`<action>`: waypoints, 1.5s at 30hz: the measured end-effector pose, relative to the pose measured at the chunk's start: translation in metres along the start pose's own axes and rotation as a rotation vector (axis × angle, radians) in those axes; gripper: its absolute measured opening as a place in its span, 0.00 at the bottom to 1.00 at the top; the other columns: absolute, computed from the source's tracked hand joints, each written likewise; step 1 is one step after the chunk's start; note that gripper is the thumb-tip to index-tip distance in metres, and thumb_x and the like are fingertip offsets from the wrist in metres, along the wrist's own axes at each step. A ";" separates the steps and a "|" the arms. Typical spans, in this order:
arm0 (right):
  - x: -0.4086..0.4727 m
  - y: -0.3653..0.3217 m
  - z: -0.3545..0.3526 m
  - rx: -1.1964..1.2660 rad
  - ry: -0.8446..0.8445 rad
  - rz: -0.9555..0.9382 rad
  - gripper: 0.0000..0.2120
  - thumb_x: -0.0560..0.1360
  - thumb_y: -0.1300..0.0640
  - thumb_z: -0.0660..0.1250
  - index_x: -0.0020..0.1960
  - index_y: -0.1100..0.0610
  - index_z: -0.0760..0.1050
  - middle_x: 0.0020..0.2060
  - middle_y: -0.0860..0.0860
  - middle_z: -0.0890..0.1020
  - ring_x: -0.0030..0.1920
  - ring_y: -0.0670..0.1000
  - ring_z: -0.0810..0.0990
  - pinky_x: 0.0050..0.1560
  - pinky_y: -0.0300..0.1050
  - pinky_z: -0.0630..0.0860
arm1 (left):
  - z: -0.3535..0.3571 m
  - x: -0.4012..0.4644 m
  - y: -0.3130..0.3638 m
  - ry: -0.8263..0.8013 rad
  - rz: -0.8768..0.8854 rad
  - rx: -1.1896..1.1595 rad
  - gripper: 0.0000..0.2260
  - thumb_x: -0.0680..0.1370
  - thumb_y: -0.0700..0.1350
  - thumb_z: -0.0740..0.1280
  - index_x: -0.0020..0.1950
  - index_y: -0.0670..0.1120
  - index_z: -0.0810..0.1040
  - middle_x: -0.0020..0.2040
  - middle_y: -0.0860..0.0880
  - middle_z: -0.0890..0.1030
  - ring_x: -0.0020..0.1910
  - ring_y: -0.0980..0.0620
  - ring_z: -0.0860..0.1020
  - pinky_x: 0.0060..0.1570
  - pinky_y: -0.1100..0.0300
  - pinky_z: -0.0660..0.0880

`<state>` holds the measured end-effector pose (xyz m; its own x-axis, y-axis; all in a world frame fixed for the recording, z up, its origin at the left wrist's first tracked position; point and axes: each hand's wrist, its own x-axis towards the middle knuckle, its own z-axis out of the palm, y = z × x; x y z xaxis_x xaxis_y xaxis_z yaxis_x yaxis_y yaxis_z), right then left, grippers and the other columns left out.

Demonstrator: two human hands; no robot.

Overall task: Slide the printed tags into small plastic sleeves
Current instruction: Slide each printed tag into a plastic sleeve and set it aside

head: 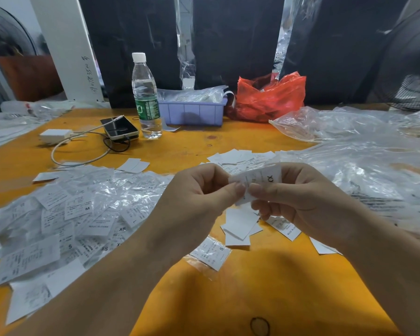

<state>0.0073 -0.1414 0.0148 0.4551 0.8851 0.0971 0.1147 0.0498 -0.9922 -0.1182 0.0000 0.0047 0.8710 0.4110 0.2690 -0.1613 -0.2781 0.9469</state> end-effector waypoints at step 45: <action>0.004 0.005 -0.004 -0.116 0.169 -0.057 0.08 0.67 0.51 0.71 0.40 0.55 0.84 0.40 0.64 0.81 0.36 0.52 0.76 0.35 0.39 0.76 | -0.001 0.001 -0.005 0.023 -0.076 0.310 0.09 0.78 0.49 0.67 0.40 0.47 0.80 0.35 0.49 0.81 0.28 0.58 0.72 0.34 0.54 0.75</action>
<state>0.0135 -0.1395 0.0101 0.5856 0.7917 0.1740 0.2409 0.0350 -0.9699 -0.1172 0.0030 0.0008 0.8639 0.4594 0.2066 0.0564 -0.4959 0.8665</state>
